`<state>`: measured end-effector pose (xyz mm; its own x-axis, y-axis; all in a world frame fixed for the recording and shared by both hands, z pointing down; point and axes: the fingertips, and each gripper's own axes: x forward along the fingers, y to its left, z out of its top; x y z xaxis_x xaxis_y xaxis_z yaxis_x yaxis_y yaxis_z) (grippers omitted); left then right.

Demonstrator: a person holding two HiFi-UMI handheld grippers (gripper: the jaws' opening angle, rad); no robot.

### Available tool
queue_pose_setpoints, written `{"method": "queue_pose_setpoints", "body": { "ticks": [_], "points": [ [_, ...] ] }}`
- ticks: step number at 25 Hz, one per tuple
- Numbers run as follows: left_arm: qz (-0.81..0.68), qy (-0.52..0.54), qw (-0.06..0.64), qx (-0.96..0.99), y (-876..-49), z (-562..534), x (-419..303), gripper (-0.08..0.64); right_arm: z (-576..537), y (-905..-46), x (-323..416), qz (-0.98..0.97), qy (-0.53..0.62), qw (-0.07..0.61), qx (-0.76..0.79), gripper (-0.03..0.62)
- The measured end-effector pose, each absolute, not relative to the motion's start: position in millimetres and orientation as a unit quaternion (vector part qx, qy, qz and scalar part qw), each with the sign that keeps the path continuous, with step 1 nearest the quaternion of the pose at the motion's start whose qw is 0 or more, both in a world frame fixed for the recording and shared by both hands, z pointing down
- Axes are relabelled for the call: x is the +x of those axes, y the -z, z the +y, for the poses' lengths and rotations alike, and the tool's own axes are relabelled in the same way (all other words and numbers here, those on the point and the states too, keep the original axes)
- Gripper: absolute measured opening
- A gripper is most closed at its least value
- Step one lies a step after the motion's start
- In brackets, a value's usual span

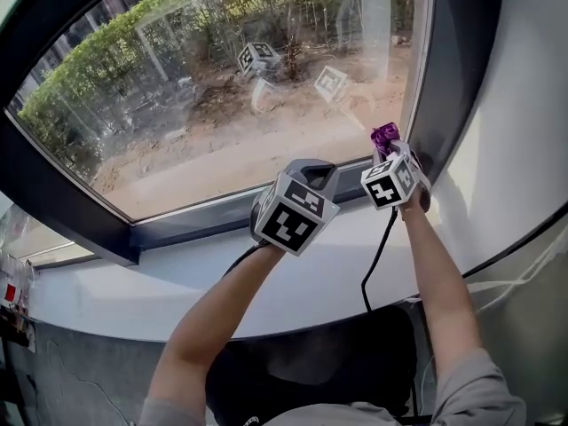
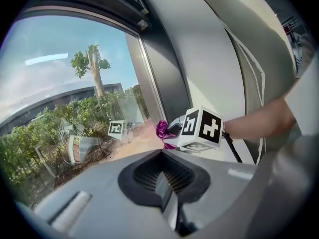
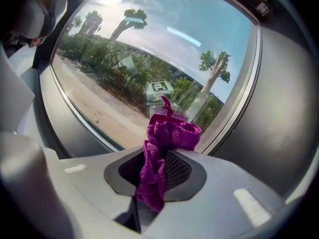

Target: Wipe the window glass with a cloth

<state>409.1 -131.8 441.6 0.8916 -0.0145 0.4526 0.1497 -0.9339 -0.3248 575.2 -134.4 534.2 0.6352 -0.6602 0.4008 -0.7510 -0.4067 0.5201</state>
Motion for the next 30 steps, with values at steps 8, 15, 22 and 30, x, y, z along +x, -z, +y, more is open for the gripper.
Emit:
{"method": "queue_pose_setpoints", "body": {
  "ticks": [8, 15, 22, 30],
  "points": [
    [-0.046, 0.237, 0.175, -0.954, -449.8, -132.6, 405.0, 0.000, -138.0, -562.1, 573.2, -0.441, -0.112, 0.345, 0.821, 0.107],
    [-0.055, 0.235, 0.176, -0.954, -450.8, -129.8, 405.6, 0.000, -114.9, -531.1, 573.8, -0.418, -0.145, 0.176, 0.880, 0.106],
    [-0.067, 0.240, 0.174, -0.953, -453.8, -128.9, 396.5, 0.000, -100.3, -554.4, 586.2, -0.365, -0.287, -0.024, 0.885, 0.104],
    [-0.076, 0.240, 0.178, -0.951, -452.2, -125.7, 397.4, 0.000, -104.4, -572.6, 609.8, -0.338, -0.324, -0.041, 0.883, 0.103]
  ]
}}
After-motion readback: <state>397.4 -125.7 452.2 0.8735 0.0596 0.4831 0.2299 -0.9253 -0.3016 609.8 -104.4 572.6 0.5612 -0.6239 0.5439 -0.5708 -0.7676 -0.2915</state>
